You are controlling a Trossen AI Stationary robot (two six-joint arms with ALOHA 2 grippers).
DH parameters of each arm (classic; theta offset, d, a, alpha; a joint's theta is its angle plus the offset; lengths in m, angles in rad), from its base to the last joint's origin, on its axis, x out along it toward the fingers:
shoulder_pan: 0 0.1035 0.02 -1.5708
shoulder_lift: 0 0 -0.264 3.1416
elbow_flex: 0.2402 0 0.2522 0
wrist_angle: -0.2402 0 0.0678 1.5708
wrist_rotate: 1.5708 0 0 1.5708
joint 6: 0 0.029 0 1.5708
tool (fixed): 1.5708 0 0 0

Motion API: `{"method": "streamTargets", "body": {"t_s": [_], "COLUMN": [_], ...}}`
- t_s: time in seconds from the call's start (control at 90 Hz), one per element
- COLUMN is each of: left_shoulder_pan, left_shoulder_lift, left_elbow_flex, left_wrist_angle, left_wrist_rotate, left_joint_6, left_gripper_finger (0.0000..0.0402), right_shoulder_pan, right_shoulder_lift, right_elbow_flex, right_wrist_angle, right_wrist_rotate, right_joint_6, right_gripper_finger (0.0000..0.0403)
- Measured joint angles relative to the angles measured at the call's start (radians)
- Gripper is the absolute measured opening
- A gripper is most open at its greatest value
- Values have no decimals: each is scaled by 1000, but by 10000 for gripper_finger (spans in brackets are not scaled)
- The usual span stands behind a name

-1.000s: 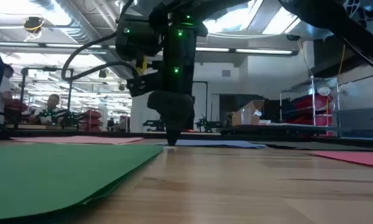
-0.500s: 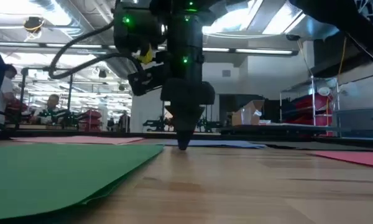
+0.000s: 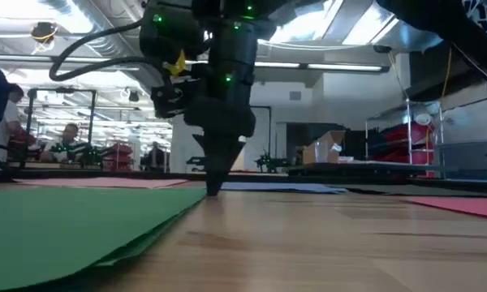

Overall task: Organize paper
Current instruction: Adjust the green papers on the table

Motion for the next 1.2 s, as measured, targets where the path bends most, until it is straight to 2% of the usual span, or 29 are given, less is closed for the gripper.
{"method": "streamTargets", "body": {"t_s": [0.356,0.744,1.2], "left_shoulder_pan": [23,102,142], "left_shoulder_lift": [-2,-2,3], "left_elbow_flex": [-5,-5,-12], "left_wrist_angle": [4,2,56], "left_wrist_rotate": [-42,-60,-186], "left_joint_6": [32,131,198], "left_gripper_finger": [0,0,0], "right_shoulder_pan": [0,0,-1], "right_shoulder_lift": [8,11,13], "right_elbow_flex": [0,0,0], "right_wrist_angle": [8,13,43], "right_wrist_rotate": [4,11,12], "right_joint_6": [0,-3,-3], "right_gripper_finger": [0,0,0]}}
